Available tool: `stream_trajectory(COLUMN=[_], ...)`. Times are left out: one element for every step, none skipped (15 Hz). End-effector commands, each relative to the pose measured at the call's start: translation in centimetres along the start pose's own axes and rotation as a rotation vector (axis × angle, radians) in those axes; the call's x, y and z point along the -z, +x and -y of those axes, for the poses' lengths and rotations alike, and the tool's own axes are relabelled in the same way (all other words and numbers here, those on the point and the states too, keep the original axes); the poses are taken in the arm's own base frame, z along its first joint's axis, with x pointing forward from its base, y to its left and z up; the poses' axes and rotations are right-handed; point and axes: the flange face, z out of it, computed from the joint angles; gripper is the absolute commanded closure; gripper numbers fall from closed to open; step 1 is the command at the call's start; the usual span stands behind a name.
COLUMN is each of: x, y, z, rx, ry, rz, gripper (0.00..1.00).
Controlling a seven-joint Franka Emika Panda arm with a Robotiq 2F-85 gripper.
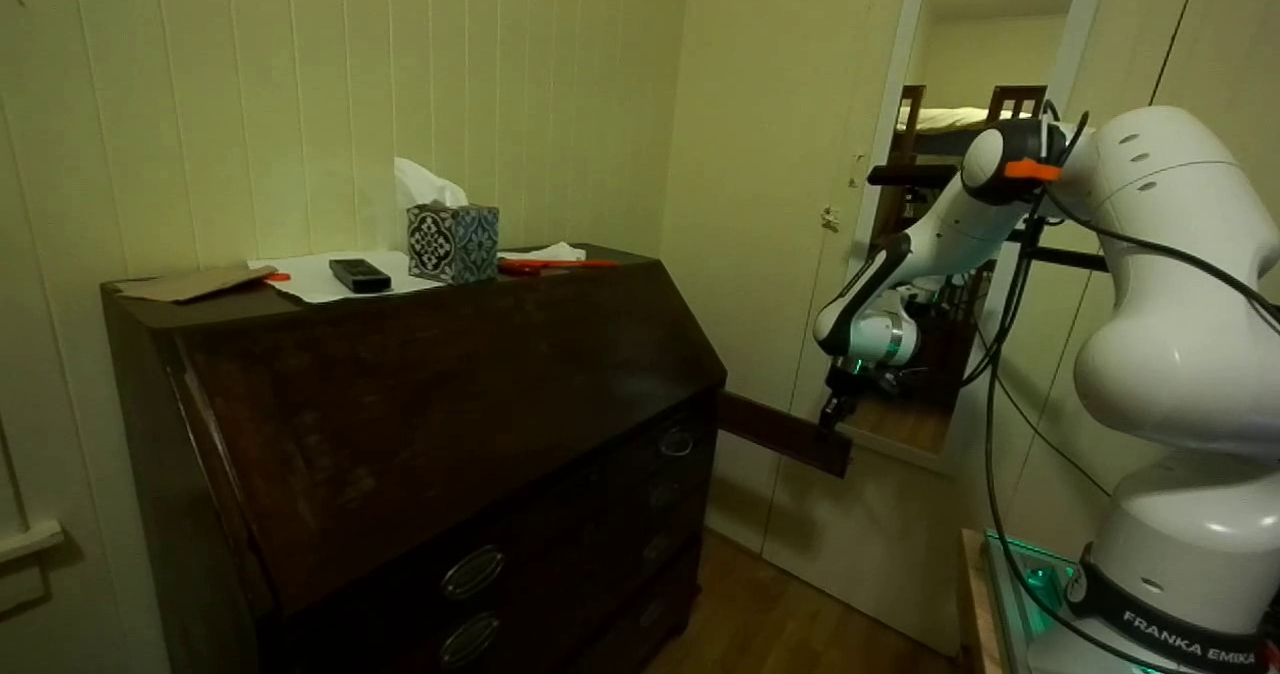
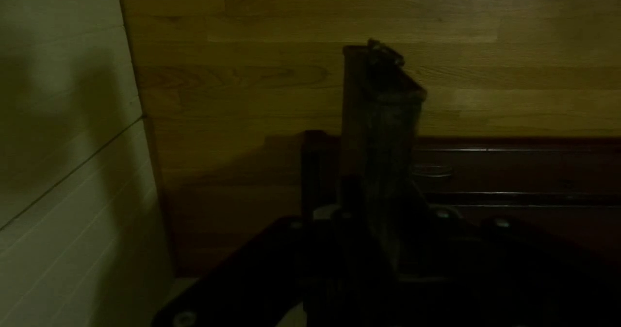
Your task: Push in the wooden board
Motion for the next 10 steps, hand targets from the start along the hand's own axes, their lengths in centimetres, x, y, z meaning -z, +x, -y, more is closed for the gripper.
stream_trajectory(x=[-0.9, -1.3, -1.5, -1.9, -1.9, -1.9, -1.8, -1.8, -1.7, -1.5], y=[0.7, 1.2, 1.6, 2.1, 2.3, 2.4, 2.5, 2.4, 2.5, 2.5], z=[0.2, 0.5, 0.7, 0.9, 1.0, 1.1, 1.2, 1.2, 1.3, 1.5], rx=[0.032, 0.059, 0.082, 0.097, 0.112, 0.119, 0.128, 0.134, 0.144, 0.156], ry=[-0.009, -0.014, -0.015, -0.01, 0.016, 0.029, 0.041, 0.047, 0.062, 0.059], rz=[-0.022, -0.05, -0.077, -0.099, -0.11, -0.125, -0.144, -0.152, -0.161, -0.164], gripper=[0.94, 0.94, 0.94, 0.94, 0.94, 0.94, 0.94, 0.94, 0.94, 0.94])
